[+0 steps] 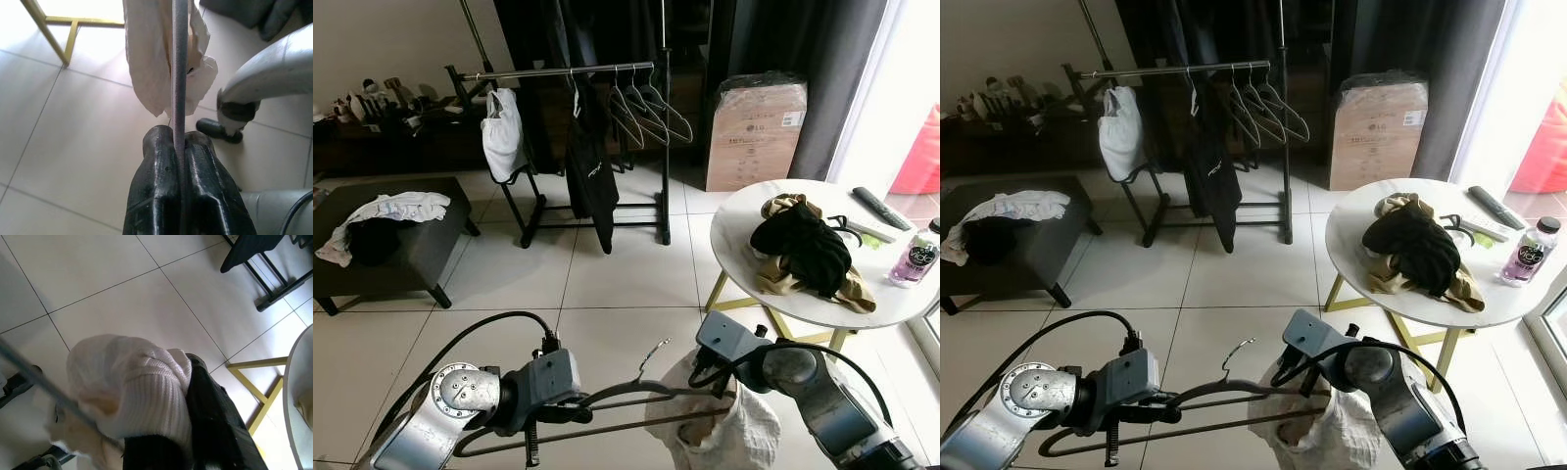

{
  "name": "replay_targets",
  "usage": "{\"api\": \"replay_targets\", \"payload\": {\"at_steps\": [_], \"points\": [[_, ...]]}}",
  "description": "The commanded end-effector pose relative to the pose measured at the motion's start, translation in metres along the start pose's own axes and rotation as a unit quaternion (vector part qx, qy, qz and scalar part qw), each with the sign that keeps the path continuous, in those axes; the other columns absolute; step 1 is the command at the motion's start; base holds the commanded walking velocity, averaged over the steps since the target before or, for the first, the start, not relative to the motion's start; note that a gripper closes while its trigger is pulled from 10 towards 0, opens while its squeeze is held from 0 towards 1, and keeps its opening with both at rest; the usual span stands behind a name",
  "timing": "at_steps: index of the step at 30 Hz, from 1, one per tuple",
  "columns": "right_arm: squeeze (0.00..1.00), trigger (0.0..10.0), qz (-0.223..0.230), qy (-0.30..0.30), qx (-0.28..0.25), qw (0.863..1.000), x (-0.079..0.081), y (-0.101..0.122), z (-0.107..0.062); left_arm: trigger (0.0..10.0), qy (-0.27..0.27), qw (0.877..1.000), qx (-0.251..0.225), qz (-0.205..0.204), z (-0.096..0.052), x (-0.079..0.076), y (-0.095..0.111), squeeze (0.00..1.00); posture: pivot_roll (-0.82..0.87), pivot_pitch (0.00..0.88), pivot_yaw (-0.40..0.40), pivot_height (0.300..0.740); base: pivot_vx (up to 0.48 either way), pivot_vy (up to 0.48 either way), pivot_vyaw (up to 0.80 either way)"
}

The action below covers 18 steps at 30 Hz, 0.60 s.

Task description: Hang hanger

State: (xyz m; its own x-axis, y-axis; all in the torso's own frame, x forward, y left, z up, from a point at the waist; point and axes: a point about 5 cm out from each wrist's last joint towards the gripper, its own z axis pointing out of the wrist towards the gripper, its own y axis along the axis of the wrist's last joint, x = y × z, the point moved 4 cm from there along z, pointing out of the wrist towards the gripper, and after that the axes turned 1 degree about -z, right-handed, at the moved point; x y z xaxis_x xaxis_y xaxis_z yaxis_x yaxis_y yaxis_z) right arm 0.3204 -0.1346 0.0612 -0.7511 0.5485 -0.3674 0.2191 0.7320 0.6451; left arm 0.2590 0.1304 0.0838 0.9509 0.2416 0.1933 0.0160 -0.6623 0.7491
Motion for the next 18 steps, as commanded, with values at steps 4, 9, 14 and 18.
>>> {"api": "replay_targets", "payload": {"at_steps": [4, 9, 14, 18], "points": [[0.0, 10.0, -0.004, -0.003, -0.017, 1.0, -0.002, 0.011, -0.002, 10.0, 0.012, 1.0, 0.007, -0.007, -0.002, 0.005, -0.006, 0.0, -0.05, 0.091, 0.087, 0.74, 0.0, 0.0, 0.0], [0.0, 10.0, -0.001, -0.008, -0.036, 0.999, -0.006, 0.022, -0.005, 10.0, -0.009, 1.0, 0.0, -0.014, 0.001, -0.003, -0.005, 0.0, -0.05, 0.091, 0.088, 0.74, 0.0, 0.0, 0.0], [0.0, 10.0, -0.001, -0.003, -0.057, 0.998, -0.006, 0.035, -0.009, 10.0, -0.017, 1.0, -0.009, -0.017, 0.004, -0.006, -0.002, 0.0, -0.06, 0.087, 0.088, 0.74, 0.0, 0.0, 0.0], [0.0, 10.0, 0.0, 0.005, -0.069, 0.998, -0.003, 0.043, -0.011, 10.0, -0.028, 0.999, -0.013, -0.021, 0.006, -0.008, -0.002, 0.0, -0.06, 0.082, 0.088, 0.74, 0.0, 0.0, 0.0]]}}
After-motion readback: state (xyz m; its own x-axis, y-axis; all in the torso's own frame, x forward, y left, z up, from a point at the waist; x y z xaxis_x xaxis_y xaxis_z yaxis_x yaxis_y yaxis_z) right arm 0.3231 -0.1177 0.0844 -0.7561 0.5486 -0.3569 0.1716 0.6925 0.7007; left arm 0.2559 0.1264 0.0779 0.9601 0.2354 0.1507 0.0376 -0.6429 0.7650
